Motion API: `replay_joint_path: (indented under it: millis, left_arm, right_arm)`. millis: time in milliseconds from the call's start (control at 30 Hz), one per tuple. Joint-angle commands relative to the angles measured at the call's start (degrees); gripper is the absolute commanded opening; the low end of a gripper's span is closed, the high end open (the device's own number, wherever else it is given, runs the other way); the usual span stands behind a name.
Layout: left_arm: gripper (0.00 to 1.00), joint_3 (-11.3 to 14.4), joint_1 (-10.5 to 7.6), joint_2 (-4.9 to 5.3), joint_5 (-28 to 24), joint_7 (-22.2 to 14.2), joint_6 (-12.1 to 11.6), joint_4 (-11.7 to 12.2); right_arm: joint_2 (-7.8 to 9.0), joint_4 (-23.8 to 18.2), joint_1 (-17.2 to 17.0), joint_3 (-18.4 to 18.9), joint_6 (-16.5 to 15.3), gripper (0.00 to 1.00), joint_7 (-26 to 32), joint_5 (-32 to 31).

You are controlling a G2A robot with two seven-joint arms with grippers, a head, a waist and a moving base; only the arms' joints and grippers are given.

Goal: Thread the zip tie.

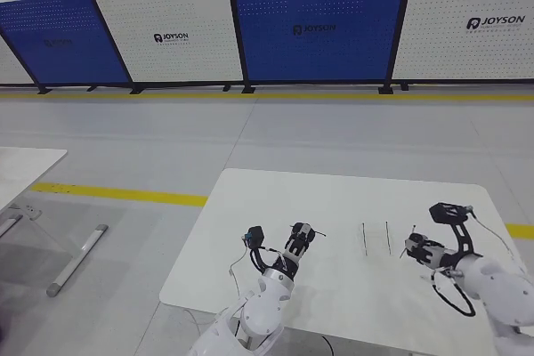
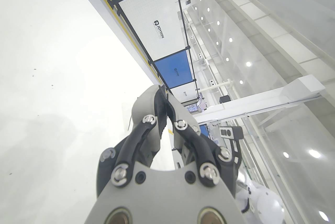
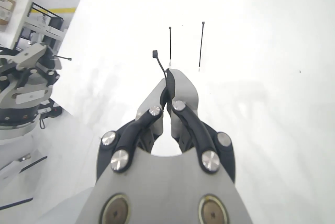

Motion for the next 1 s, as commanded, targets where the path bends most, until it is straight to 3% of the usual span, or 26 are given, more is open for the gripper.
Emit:
replay_joint_path:
  millis: [0,333,433,533,700,767,967]
  left_arm:
    - [0.00,0.00,0.00,0.00,0.00,0.00,0.00,0.00]
    - [0.00,0.00,0.00,0.00,0.00,0.00,0.00,0.00]
    - [0.00,0.00,0.00,0.00,0.00,0.00,0.00,0.00]
    - [0.00,0.00,0.00,0.00,0.00,0.00,0.00,0.00]
    - [0.00,0.00,0.00,0.00,0.00,0.00,0.00,0.00]
    - [0.00,0.00,0.00,0.00,0.00,0.00,0.00,0.00]
    - [0.00,0.00,0.00,0.00,0.00,0.00,0.00,0.00]
  right_arm:
    - [0.05,0.06,-0.66,0.42,-0.57,0.00,-0.22,0.30]
    - [0.05,0.06,-0.66,0.42,-0.57,0.00,-0.22,0.30]
    - [-0.37,0.38,-1.60,-0.56,-0.96,0.00,-6.75,3.15]
    - [-0.69,-1.01,-3.13,0.73,-1.87,0.00,-14.16,7.65]
    - [-1.11,-5.00,-8.35,2.53,-6.40,0.00,-26.31,12.65]
    - [-1.26,-4.95,-9.27,1.82,-8.48,0.00,-28.10,14.49]
    - [-1.28,-4.79,-9.26,1.66,-8.73,0.00,-28.09,14.91]
